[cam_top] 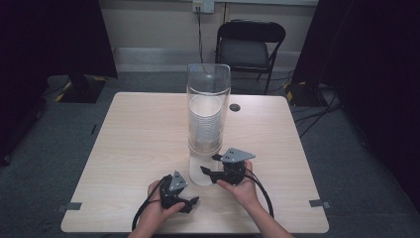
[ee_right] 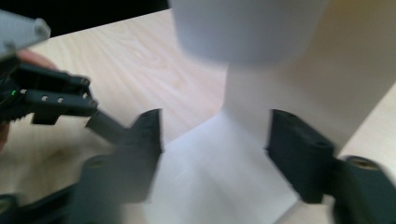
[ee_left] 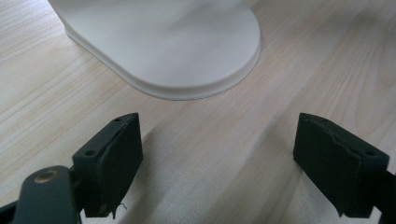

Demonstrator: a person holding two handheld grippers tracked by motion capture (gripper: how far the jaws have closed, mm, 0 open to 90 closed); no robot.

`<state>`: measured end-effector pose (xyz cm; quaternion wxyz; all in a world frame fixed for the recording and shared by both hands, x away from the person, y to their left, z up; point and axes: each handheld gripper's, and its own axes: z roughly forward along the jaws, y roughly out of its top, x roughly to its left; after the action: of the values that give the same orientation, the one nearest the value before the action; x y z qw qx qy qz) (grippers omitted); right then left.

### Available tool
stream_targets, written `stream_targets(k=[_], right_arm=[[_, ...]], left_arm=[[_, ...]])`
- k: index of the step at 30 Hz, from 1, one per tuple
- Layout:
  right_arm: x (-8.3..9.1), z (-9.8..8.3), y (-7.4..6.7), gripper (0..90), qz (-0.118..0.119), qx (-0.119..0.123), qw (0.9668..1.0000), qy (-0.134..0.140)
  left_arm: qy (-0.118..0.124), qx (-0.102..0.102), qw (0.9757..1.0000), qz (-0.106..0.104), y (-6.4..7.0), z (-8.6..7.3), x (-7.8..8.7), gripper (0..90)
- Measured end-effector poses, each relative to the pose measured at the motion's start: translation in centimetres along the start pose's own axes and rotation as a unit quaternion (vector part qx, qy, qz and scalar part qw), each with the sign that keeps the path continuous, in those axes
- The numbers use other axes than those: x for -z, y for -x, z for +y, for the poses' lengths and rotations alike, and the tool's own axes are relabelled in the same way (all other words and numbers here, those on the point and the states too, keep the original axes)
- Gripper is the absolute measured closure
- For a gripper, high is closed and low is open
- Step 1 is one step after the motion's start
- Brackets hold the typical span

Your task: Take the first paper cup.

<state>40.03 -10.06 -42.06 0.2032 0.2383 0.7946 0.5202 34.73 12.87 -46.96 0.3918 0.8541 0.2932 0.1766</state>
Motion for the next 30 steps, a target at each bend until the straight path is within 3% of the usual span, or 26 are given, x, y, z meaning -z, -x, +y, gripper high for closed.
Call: stream_targets(k=[1,3,10,13,15,16,17,18,23,24,27,28,29,30], right_arm=[[0.2,0.6,0.3,26.5,0.002,-0.019,0.9998,0.010],[0.2,0.8,0.3,24.9,-0.001,-0.021,0.9997,0.014],[0.6,4.7,-0.1,19.8,-0.009,-0.013,0.9984,0.055],[-0.2,5.5,0.1,20.0,-0.014,-0.007,0.9989,0.045],[-0.4,5.5,0.1,20.4,-0.010,-0.011,0.9988,0.046],[-0.6,5.5,0.1,26.2,-0.011,-0.012,0.9988,0.046],[-0.7,5.4,0.0,32.2,-0.032,0.014,0.9985,0.042],[-0.8,5.1,0.2,32.5,-0.020,0.015,0.9984,0.050],[-0.8,4.9,0.1,33.2,-0.022,0.008,0.9982,0.056],[-1.0,4.6,0.0,33.3,-0.013,-0.006,0.9980,0.061],[-1.7,3.2,-0.2,36.7,-0.020,-0.003,0.9995,0.025],[-2.1,1.9,0.0,37.6,-0.016,-0.014,0.9998,0.000],[-2.3,1.0,0.2,37.3,-0.020,-0.011,0.9997,-0.011],[-2.6,-0.5,0.2,36.9,-0.022,-0.008,0.9990,-0.039]], left_arm=[[0.001,0.000,1.0000,0.000,0.0,0.0,0.0,15.3],[0.001,0.000,1.0000,0.000,0.0,0.0,0.0,15.3],[0.001,0.000,1.0000,0.001,0.0,0.0,0.0,15.2],[0.002,0.000,1.0000,0.001,0.0,0.0,0.0,15.3],[0.001,0.000,1.0000,0.001,0.0,0.0,0.0,15.2],[0.001,0.000,1.0000,0.001,0.0,0.0,0.0,15.2],[0.001,0.000,1.0000,0.001,0.0,0.0,0.0,15.2],[0.001,0.000,1.0000,0.000,0.0,0.0,0.0,15.2],[0.001,0.000,1.0000,0.000,0.0,0.0,0.0,15.2],[0.001,0.000,1.0000,0.000,0.0,0.0,0.0,15.2],[0.001,0.000,1.0000,0.001,0.0,0.0,0.0,15.3],[0.001,0.000,1.0000,0.001,0.0,0.0,0.0,15.3],[0.001,0.000,1.0000,0.001,0.0,0.0,0.0,15.3],[0.001,0.000,1.0000,0.001,0.0,0.0,0.0,15.2]])
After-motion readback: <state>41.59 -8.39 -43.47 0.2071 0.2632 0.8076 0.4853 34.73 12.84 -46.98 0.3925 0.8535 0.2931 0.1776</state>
